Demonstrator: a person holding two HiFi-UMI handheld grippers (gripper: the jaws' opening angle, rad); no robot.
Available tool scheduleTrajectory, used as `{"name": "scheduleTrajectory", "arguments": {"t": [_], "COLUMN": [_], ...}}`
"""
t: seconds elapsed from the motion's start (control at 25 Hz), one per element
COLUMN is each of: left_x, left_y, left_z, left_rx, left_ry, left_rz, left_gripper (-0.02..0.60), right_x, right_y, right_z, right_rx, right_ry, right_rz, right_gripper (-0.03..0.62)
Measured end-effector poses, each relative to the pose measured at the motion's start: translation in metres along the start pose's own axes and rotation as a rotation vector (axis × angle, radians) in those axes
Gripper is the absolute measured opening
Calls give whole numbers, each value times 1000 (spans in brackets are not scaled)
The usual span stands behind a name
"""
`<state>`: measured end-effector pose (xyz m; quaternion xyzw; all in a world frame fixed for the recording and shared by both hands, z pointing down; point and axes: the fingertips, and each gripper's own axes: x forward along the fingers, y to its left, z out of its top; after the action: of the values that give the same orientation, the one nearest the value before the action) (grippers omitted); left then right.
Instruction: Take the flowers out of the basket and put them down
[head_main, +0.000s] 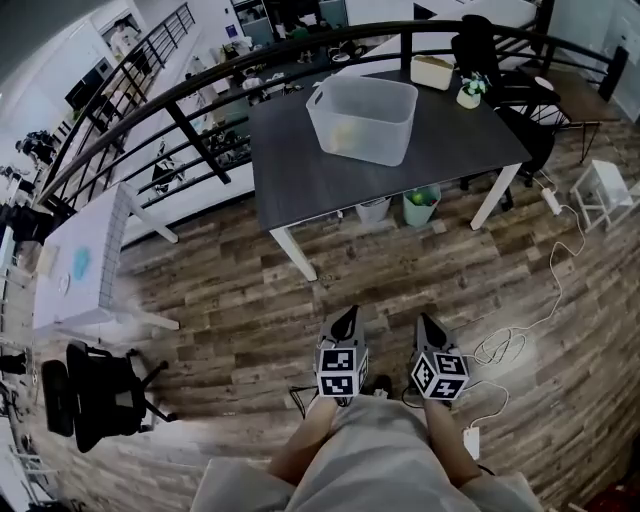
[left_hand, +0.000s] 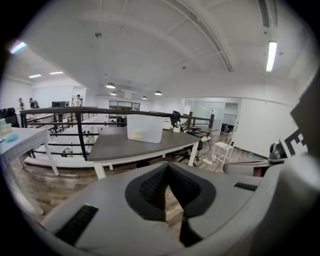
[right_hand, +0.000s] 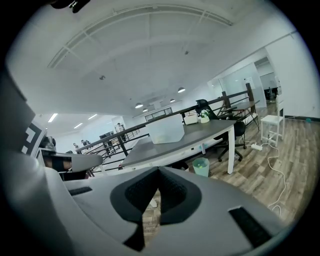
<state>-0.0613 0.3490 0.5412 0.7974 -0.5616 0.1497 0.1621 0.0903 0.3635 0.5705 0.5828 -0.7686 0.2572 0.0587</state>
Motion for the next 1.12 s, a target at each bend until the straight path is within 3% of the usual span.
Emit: {"name": "scheduleTrajectory", "arguments": {"t": [0.32,0.52,0.72,0.88,1.0,1.12], "left_x": [23,57,110,160,191,205], "left_y": [-5,12,51,81,101,107], "left_z": [-9,3,56,118,161,185], "left_rx": [-10,-30,-32,9,47,39], "left_ry": [26,9,-15,-2,11,52], "left_rz": [-4,-4,13,14,31,25], "left_gripper": [28,28,28,28,28,28], "right_x": [15,46,110,173,208,222], "right_y": [-30,-36,-31,-21,-16,-8], "right_z": [2,18,80,163,218,241], "right_rx": [11,-57,-99,-143,-97,-38], "right_ry": [24,75,99,77,59,64], "right_rz": [-47,-77,-64,-64,-58,-65], "right_gripper": [14,14,14,14,14,14]}}
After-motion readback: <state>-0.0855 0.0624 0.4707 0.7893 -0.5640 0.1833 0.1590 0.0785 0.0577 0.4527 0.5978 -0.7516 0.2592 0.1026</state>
